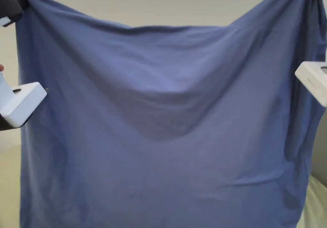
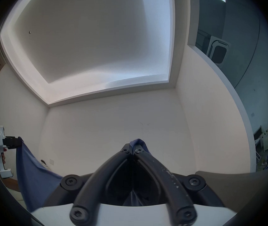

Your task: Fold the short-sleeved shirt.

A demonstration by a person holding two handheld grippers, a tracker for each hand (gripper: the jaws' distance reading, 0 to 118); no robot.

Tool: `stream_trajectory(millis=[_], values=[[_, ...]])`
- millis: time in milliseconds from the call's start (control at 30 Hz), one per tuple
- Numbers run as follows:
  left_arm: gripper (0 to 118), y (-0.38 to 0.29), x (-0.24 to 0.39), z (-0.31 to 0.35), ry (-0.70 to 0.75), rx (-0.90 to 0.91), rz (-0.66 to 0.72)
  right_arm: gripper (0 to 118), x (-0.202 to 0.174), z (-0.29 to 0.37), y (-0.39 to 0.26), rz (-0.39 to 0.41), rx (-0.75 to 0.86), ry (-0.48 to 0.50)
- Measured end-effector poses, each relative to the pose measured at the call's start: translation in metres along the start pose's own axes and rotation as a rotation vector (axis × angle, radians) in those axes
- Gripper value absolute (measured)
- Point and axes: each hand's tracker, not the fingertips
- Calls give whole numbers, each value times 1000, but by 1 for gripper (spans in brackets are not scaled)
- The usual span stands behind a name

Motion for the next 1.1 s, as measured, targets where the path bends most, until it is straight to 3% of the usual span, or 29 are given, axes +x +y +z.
stream_trajectory(millis=[200, 333, 500, 767, 867, 933, 1100], values=[[2, -36, -16, 39, -29, -28, 49, 0, 9, 43, -8, -32, 5, 50], [2, -77, -28, 91, -76, -96, 96, 0, 10, 108, -44, -58, -29, 80], [2, -124, -42, 172, -76, -229, 42, 0, 2, 208, -88, -80, -141, 115], [2, -187, -71, 320, -42, -500, -24, 0, -17, 377, -148, -121, -410, 66], [2, -205, -88, 380, -13, -593, 28, 0, -24, 441, -168, -126, -550, 7], [2, -219, -95, 418, 28, -706, 16, 0, -22, 481, -186, -176, -662, -22], [2, -255, -105, 488, 25, -1025, -95, 0, -24, 560, -223, -161, -944, -107]])
